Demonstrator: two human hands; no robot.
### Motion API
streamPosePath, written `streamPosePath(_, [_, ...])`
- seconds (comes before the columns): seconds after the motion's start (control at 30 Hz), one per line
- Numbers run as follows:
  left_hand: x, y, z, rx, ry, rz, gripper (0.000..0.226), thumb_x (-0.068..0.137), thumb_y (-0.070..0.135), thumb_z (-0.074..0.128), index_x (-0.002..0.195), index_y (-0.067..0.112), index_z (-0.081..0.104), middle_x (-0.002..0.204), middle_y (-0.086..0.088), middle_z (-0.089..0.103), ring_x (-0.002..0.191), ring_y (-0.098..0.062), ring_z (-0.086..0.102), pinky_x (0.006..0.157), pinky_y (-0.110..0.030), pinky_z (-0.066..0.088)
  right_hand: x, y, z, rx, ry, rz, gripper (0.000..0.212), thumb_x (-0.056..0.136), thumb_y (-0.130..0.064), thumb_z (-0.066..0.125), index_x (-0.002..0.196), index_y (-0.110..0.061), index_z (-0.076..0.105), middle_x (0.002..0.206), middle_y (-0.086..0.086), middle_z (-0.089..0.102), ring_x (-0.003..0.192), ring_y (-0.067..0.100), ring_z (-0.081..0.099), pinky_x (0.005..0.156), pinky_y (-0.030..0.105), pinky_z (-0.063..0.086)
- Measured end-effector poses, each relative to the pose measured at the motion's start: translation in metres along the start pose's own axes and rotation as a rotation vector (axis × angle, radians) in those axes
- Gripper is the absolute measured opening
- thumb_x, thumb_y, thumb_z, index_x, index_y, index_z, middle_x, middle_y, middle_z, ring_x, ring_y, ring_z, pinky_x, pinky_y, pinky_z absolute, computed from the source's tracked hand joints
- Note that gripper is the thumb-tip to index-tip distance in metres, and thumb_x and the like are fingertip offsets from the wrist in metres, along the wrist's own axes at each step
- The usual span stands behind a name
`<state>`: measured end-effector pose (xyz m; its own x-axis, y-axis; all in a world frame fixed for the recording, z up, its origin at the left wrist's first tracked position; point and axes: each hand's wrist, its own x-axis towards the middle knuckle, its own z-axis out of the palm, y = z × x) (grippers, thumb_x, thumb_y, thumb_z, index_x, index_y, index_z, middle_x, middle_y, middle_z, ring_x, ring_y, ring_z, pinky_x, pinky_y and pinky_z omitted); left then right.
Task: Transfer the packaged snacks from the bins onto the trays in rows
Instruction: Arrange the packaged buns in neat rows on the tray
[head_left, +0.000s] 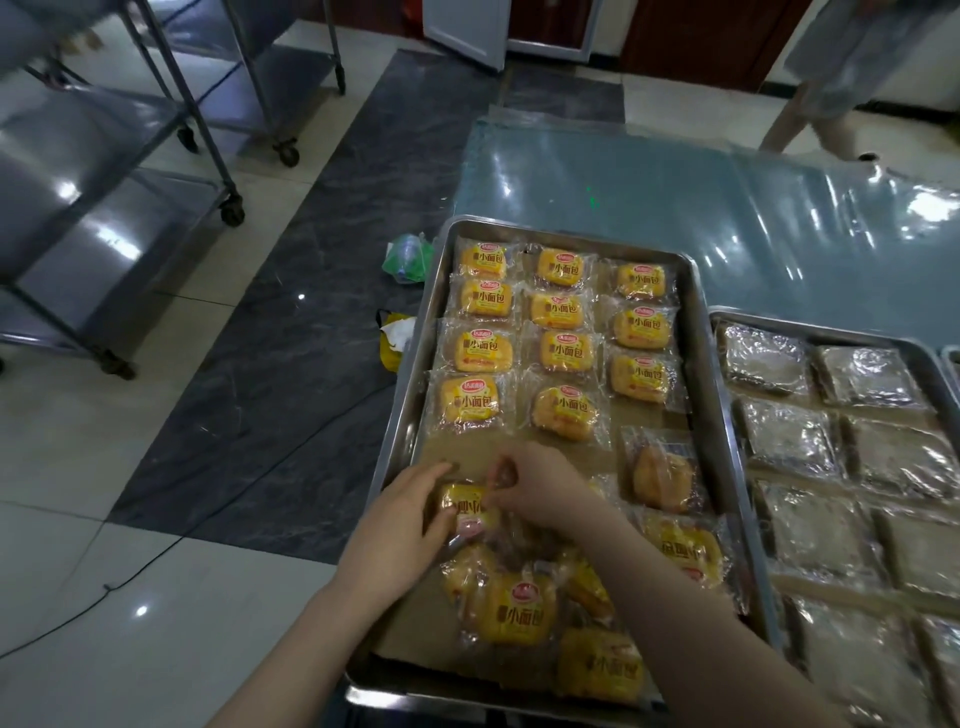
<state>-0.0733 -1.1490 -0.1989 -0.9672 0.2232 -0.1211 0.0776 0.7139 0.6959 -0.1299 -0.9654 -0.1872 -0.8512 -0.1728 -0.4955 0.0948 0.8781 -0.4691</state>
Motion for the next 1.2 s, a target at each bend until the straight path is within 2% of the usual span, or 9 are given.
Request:
streamPosePath(0.17, [0.000,0.004,-0.002,-0.090,0.084,-0.042,0.064,0.088,0.032,0.059,0.144,0.033,0.027,0.149,0.013,0.026,0.129,0.003,0.027,0.106,-0.023,0.028,-0.009,0.003,-0.011,0.310,0.187,-0.049,0.021,0.078,-0.021,0.075,0.081,-0.029,0.055,0.081,-0.010,0.060,0.076,0.002,0.056,0.061,0.016,0.043])
streamPosePath(0.33, [0.009,0.015,-0.008,-0.102,0.179,-0.056,0.079,0.081,0.038,0.068,0.145,0.033,0.022,0.151,0.011,0.024,0.136,-0.006,0.025,0.109,-0.032,0.028,-0.022,0.001,-0.021,0.599,0.164,-0.165,0.033,0.074,0.000,0.073,0.087,-0.026,0.057,0.073,-0.007,0.060,0.060,-0.004,0.056,0.057,0.012,0.047])
streamPosePath(0.4, [0.014,0.020,-0.010,-0.086,0.129,0.001,0.070,0.079,0.039,0.069,0.140,0.035,0.034,0.141,0.012,0.040,0.127,-0.005,0.038,0.104,-0.030,0.036,-0.025,-0.002,-0.023,0.684,0.106,-0.212,0.029,0.073,0.003,0.073,0.080,-0.021,0.058,0.068,-0.007,0.060,0.060,0.002,0.056,0.059,0.016,0.050])
streamPosePath(0.53, [0.019,0.022,-0.015,-0.159,0.005,-0.053,0.040,0.077,0.039,0.072,0.114,0.037,0.057,0.106,0.019,0.058,0.092,0.005,0.056,0.073,-0.011,0.044,-0.028,-0.004,-0.017,0.765,0.115,-0.202,0.025,0.074,-0.002,0.074,0.076,-0.021,0.058,0.064,-0.008,0.059,0.061,0.008,0.056,0.063,0.023,0.054])
streamPosePath(0.67, [0.019,0.015,-0.016,-0.308,0.187,-0.172,0.015,0.077,0.037,0.072,0.086,0.034,0.060,0.084,0.013,0.064,0.076,0.005,0.059,0.058,-0.011,0.043,-0.031,0.004,-0.013,0.892,0.256,-0.088,0.026,0.078,-0.019,0.075,0.100,-0.025,0.061,0.090,-0.009,0.067,0.079,0.003,0.064,0.066,0.019,0.053])
streamPosePath(0.8, [0.019,0.018,-0.015,-0.556,0.232,-0.284,0.026,0.081,0.037,0.067,0.086,0.014,0.057,0.084,-0.006,0.066,0.076,-0.018,0.065,0.065,-0.031,0.054,-0.033,0.006,-0.006,0.816,0.008,-0.001,0.043,0.077,-0.035,0.074,0.115,-0.031,0.055,0.101,-0.007,0.068,0.088,0.009,0.068,0.075,0.029,0.057])
streamPosePath(0.87, [0.018,0.025,-0.011,-0.600,0.163,-0.304,0.031,0.082,0.039,0.066,0.088,0.010,0.055,0.077,-0.011,0.066,0.060,-0.015,0.065,0.052,-0.024,0.051,-0.031,-0.001,0.003,0.873,-0.064,-0.026,0.040,0.078,-0.031,0.076,0.113,-0.026,0.058,0.099,-0.004,0.072,0.086,0.013,0.070,0.077,0.035,0.058])
streamPosePath(1.03, [0.014,0.025,-0.004,-0.553,0.171,-0.309,0.031,0.085,0.036,0.064,0.076,0.009,0.051,0.049,0.002,0.056,0.038,-0.005,0.048,0.038,-0.017,0.037,-0.022,-0.011,0.011,1.236,-0.078,-0.054,0.039,0.078,-0.005,0.074,0.113,-0.011,0.057,0.098,0.004,0.073,0.089,0.021,0.071,0.068,0.028,0.056])
streamPosePath(1.2, [0.012,0.012,-0.012,-0.518,0.113,-0.307,0.014,0.082,0.019,0.069,0.092,0.018,0.060,0.068,-0.005,0.068,0.052,-0.011,0.062,0.049,-0.018,0.048,-0.010,0.000,0.006,1.077,0.163,0.105,0.034,0.079,-0.012,0.074,0.107,-0.022,0.060,0.097,-0.003,0.072,0.080,0.012,0.071,0.062,0.024,0.055])
